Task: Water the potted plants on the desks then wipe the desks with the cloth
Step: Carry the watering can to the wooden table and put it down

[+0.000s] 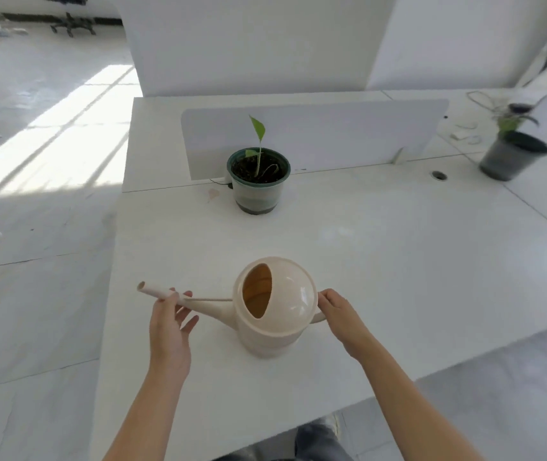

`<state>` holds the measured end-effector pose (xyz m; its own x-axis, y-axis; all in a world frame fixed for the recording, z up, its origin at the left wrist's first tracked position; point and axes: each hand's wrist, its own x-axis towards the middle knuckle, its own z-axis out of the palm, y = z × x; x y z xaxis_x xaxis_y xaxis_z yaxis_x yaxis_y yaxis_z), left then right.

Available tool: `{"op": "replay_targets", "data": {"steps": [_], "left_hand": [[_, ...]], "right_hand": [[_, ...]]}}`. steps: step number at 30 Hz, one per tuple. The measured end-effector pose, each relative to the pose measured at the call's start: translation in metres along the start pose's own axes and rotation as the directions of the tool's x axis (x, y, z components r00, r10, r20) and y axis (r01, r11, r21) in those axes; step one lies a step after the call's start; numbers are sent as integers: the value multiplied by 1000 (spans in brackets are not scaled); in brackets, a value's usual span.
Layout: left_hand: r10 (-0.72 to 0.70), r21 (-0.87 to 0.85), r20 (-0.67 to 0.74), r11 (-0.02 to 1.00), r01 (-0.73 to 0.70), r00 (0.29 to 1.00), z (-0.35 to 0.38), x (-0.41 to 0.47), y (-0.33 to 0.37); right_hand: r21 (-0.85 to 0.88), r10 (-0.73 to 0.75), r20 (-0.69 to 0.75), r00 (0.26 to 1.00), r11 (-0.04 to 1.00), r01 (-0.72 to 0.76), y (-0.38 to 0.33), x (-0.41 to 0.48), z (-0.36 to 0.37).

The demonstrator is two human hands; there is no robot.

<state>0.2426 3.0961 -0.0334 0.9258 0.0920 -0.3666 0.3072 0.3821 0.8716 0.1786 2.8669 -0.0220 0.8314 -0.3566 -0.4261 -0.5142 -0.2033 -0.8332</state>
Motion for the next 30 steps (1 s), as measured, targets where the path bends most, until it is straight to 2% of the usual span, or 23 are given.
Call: {"op": "replay_targets", "data": {"steps": [7,15,23,30], "left_hand": [[-41,88,296,996,16,954,33,-16,16],[-166,234,578,972,33,799,78,-82,8],[-304,368,739,930,18,601,101,-192,-35],[-396,449,771,893,16,499,94,-314,-84]], "right_hand": [[126,-21,-257,966,990,55,12,-76,-33],[304,51,-555,830,942,145,49,-193,-66],[398,193,-734,651,899,183,113,-327,-77],[462,321,-794,516,870,170,174,-454,-81]]}}
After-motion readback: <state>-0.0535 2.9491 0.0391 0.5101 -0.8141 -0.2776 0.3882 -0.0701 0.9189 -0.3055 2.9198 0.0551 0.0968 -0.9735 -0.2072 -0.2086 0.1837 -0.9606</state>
